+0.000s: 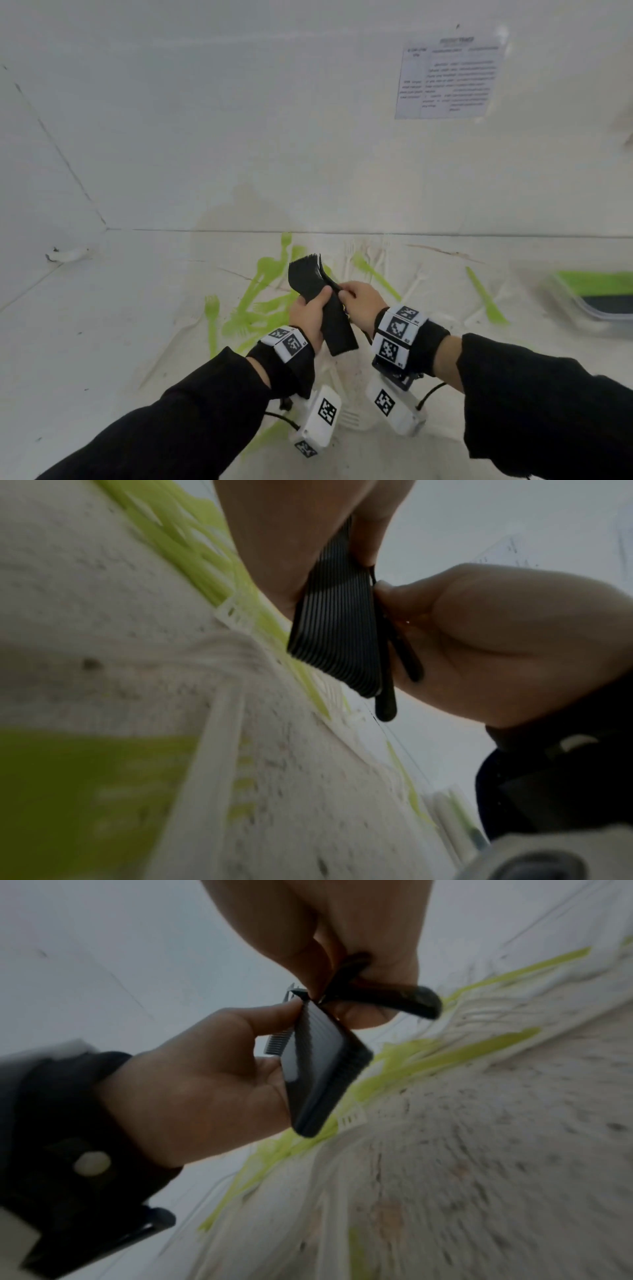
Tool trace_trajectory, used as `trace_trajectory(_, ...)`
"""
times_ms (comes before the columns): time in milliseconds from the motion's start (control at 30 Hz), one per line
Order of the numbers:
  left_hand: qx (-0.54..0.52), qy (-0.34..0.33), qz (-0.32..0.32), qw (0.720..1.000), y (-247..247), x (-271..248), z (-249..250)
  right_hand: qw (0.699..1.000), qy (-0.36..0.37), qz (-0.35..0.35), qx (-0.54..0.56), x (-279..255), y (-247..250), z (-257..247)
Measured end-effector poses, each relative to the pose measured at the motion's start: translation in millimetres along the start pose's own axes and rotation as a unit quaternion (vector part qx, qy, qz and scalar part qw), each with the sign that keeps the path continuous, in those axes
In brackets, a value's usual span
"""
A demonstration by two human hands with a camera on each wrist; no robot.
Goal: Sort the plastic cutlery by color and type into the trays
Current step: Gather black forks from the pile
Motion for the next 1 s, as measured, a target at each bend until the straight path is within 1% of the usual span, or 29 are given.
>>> trace_trajectory(100, -0.010, 0.017, -0.025, 0.999, -8, -16, -6, 0.998, -0.024, 0.037, 0.035, -19, 7, 11)
trace_trajectory(233, -0.013, 0.027, -0.052, 0.998, -20, -36, -16, 0.998, -0.026, 0.033, 0.054, -36, 20, 27)
trace_trajectory(367, -0.017, 0.038, -0.090, 0.995, -40, -52, -20, 0.992, -0.029, 0.064, 0.109, -51, 40, 41)
trace_trajectory(433, -0.015, 0.040, -0.098, 0.994, -52, -60, -23, 0.991, -0.027, 0.068, 0.113, -58, 51, 47)
trace_trajectory(533, -0.006, 0.039, -0.114, 0.993, -72, -72, -30, 0.993, -0.018, 0.063, 0.093, -69, 73, 57)
trace_trajectory(633, 0.004, 0.032, -0.124, 0.992, -94, -85, -37, 0.997, 0.010, 0.073, 0.037, -78, 100, 68)
trace_trajectory(733, 0.022, 0.026, -0.120, 0.992, -119, -103, -49, 0.997, 0.002, 0.077, -0.008, -90, 126, 78)
trace_trajectory(800, 0.023, 0.022, -0.120, 0.992, -134, -116, -57, 0.996, -0.013, 0.081, -0.017, -96, 146, 89)
trace_trajectory(933, 0.023, 0.019, -0.148, 0.988, -163, -137, -71, 0.987, -0.066, 0.128, 0.076, -104, 183, 118)
trace_trajectory(1000, 0.026, 0.023, -0.149, 0.988, -176, -146, -79, 0.983, -0.079, 0.133, 0.095, -109, 195, 130)
Point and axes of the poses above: each hand's wrist, its own x-axis towards the middle knuckle, its own y-axis out of the back of the hand, z = x × y, the point moved 2 cm from there along x, towards the middle knuckle, and after that the axes turned 10 degrees about -y, right-handed, at the moved point
